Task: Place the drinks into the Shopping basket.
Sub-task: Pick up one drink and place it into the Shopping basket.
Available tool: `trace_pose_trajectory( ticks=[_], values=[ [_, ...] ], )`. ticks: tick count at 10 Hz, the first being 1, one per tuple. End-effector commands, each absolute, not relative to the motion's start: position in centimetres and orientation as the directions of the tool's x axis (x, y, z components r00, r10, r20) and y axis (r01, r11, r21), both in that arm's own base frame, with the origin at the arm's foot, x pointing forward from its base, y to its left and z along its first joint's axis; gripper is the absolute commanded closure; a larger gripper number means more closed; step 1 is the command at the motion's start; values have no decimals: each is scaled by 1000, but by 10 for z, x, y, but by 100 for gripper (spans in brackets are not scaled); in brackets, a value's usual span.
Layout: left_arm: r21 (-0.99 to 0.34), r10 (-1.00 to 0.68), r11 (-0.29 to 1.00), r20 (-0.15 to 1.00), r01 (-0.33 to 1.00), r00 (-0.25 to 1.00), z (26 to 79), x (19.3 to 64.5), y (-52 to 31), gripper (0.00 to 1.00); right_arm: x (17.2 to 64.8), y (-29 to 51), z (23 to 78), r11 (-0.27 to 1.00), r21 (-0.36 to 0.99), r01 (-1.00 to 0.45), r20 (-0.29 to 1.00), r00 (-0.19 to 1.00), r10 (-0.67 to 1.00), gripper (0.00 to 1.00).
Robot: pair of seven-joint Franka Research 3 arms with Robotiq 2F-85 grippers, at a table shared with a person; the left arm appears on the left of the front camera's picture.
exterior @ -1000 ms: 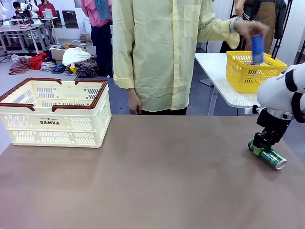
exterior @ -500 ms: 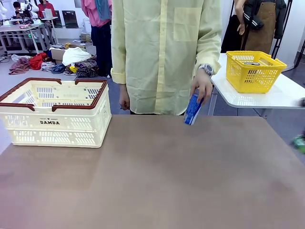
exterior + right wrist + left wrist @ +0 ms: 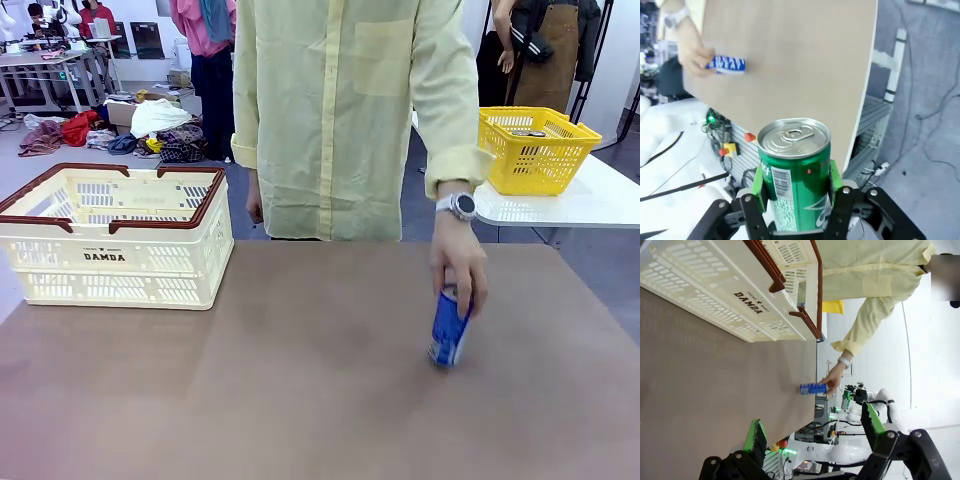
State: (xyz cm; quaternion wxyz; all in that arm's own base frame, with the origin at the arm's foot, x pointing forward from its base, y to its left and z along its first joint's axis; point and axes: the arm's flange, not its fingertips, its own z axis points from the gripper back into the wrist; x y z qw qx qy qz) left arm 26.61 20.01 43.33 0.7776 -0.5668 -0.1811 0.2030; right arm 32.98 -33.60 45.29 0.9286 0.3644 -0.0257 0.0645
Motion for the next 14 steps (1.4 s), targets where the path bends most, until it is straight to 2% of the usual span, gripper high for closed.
trace_pose_trajectory(
  ticks=[1, 2, 4, 6, 7, 8, 9, 11, 13, 14],
  values=[
    [-954, 505, 285, 67, -93, 860, 433, 263, 202, 0, 320, -329, 465, 765, 623, -166, 78, 985, 151, 100],
    [-954, 505, 285, 67, -93, 860, 433, 263, 202, 0, 330, -336, 453, 726, 674, -139, 95, 990, 101, 100],
    [-954, 505, 285, 67, -93, 860, 433, 263, 202, 0, 331, -325, 455, 696, 695, -181, 142, 983, 114, 100],
    [-954, 505, 285, 67, -93, 860, 433, 263, 202, 0, 337, -300, 461, 659, 720, -219, 135, 975, 177, 100],
    [-954, 505, 285, 67, -93, 860, 433, 263, 202, 0, 340, -271, 472, 647, 720, -252, 140, 965, 221, 100],
    [-954, 505, 285, 67, -93, 860, 433, 263, 202, 0, 344, -233, 494, 630, 738, -242, 158, 970, 187, 100],
    [-954, 505, 285, 67, -93, 860, 433, 263, 202, 0, 348, -195, 516, 601, 778, -186, 146, 983, 115, 100],
    [-954, 505, 285, 67, -93, 860, 433, 263, 202, 0, 348, -132, 545, 555, 817, -156, 95, 986, 137, 100],
    [-954, 505, 285, 67, -93, 860, 433, 263, 202, 0, 344, -82, 540, 567, 809, -154, 82, 985, 151, 100],
    [-954, 505, 285, 67, -93, 860, 433, 263, 202, 0, 348, -122, 547, 565, 806, -176, 91, 980, 177, 100]
  ],
)
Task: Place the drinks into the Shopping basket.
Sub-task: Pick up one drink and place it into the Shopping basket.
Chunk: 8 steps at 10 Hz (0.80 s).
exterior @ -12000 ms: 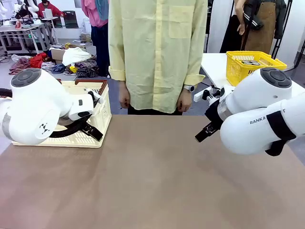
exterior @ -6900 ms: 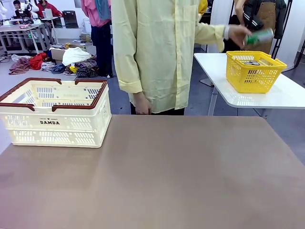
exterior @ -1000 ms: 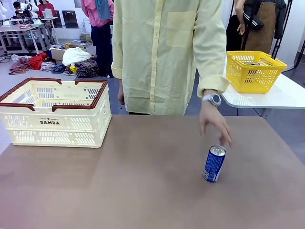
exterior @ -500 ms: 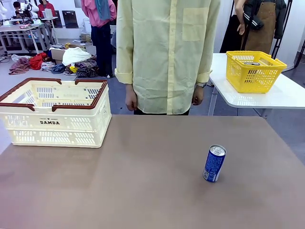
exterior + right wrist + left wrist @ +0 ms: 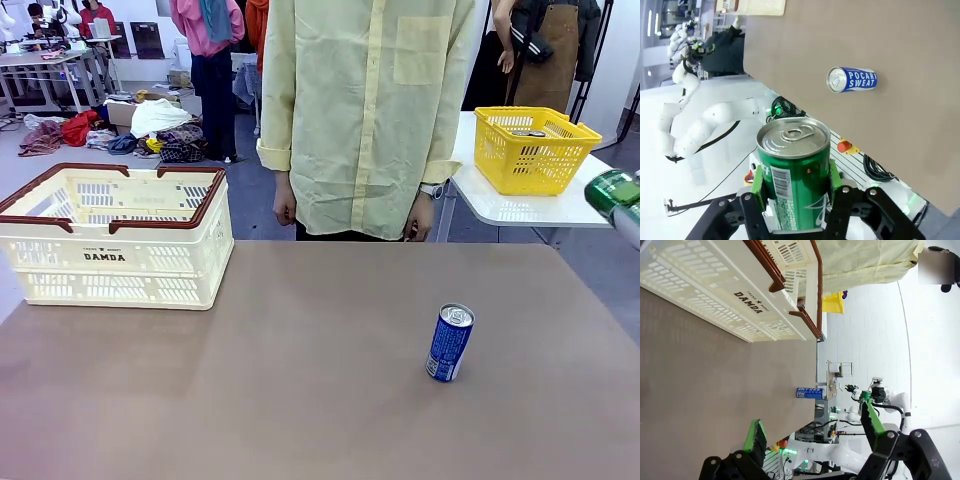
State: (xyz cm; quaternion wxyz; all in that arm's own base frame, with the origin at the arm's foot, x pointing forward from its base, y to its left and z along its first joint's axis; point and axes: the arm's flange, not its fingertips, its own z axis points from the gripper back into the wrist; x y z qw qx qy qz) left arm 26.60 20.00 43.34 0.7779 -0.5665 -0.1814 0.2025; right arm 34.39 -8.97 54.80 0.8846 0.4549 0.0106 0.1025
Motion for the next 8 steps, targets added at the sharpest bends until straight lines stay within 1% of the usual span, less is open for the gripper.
trace_pose_trajectory(
  ticks=[1, 4, 5, 6, 7, 8],
  values=[
    [-954, 505, 285, 67, -93, 860, 433, 263, 202, 0, 348, -122, 547, 565, 806, -176, 91, 980, 177, 100],
    [-954, 505, 285, 67, -93, 860, 433, 263, 202, 0, 344, -111, 541, 565, 810, -158, 74, 983, 169, 100],
    [-954, 505, 285, 67, -93, 860, 433, 263, 202, 0, 345, -63, 551, 697, 712, -86, 65, 996, 57, 100],
    [-954, 505, 285, 67, -93, 860, 433, 263, 202, 0, 346, -9, 563, 764, 636, -110, 94, 993, 65, 100],
    [-954, 505, 285, 67, -93, 860, 433, 263, 202, 0, 353, 55, 563, 832, 549, -79, 69, 996, 49, 100],
    [-954, 505, 285, 67, -93, 860, 433, 263, 202, 0, 361, 112, 552, 846, 519, -118, 50, 993, 107, 100]
  ],
)
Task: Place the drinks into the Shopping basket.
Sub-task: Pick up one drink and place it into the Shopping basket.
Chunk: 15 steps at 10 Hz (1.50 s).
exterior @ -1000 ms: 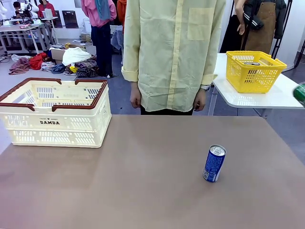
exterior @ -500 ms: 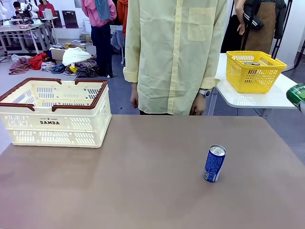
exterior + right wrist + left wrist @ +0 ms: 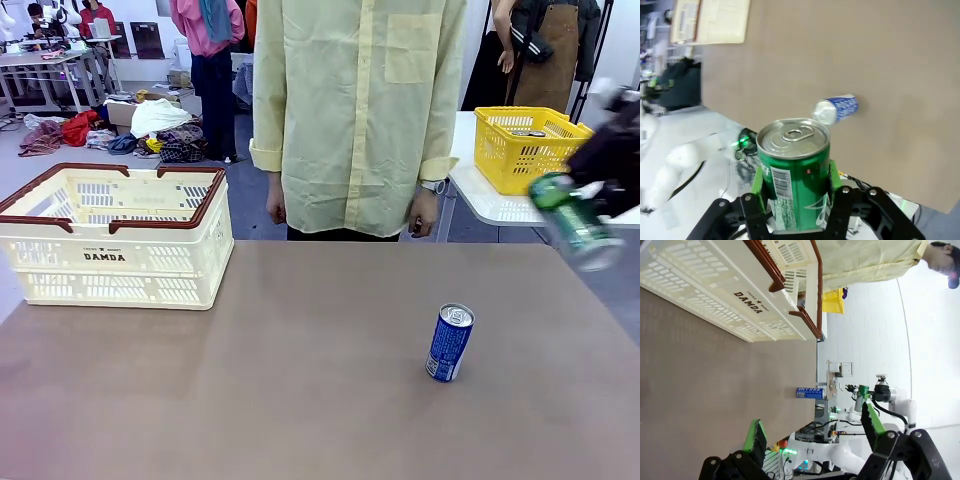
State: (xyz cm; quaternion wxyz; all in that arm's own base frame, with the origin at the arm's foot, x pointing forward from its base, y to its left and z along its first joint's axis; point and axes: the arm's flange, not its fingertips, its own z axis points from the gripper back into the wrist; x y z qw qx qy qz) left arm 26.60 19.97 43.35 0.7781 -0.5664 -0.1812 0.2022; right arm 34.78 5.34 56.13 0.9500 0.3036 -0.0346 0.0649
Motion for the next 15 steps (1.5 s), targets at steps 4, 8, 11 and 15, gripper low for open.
trace_pose_trajectory(
  ticks=[4, 8, 11, 15],
  values=[
    [-954, 505, 285, 67, -93, 860, 433, 263, 202, 0, 362, 316, 483, 835, 480, -270, 49, 958, 281, 100],
    [-954, 505, 285, 67, -93, 860, 433, 263, 202, 0, 354, 432, 399, 904, 379, -198, 64, 980, 188, 100],
    [-954, 505, 285, 67, -93, 860, 433, 263, 202, 0, 375, 459, 378, 934, 348, -83, 47, 996, 71, 100],
    [-954, 505, 285, 67, -93, 860, 433, 263, 202, 0, 359, 436, 366, 918, 371, -142, 40, 990, 137, 100]
  ],
)
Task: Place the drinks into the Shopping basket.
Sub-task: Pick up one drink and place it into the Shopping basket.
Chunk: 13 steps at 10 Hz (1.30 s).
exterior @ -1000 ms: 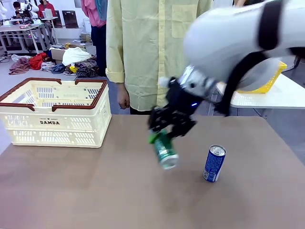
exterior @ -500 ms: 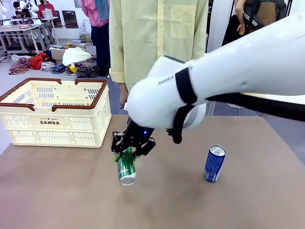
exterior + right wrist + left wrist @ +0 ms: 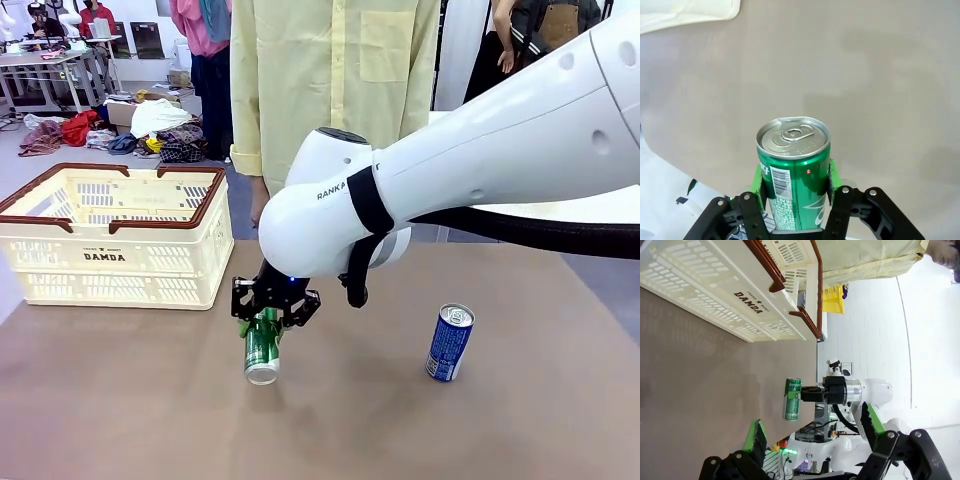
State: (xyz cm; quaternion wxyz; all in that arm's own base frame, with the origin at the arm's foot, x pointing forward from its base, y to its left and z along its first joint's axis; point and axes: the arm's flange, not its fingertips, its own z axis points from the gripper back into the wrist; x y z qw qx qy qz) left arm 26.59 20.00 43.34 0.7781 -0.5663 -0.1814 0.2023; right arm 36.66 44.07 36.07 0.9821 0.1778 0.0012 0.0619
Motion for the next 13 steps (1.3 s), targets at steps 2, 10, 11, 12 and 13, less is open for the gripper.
trace_pose_trajectory(
  ticks=[2, 10, 11, 12, 13],
  values=[
    [-954, 505, 285, 67, -93, 860, 433, 263, 202, 0, 377, 447, 349, 938, 334, -87, -24, 995, 101, 100],
    [-954, 505, 285, 67, -93, 860, 433, 263, 202, 0, 399, 451, 325, 960, 279, -8, -54, 998, 24, 0],
    [-954, 505, 285, 67, -93, 860, 433, 263, 202, 0, 400, 451, 326, 960, 279, -7, -55, 998, 23, 0],
    [-954, 505, 285, 67, -93, 860, 433, 263, 202, 0, 399, 450, 326, 960, 280, -5, -52, 998, 21, 0],
    [-954, 505, 285, 67, -93, 860, 433, 263, 202, 0, 400, 448, 327, 959, 284, -3, -50, 999, 18, 0]
  ],
)
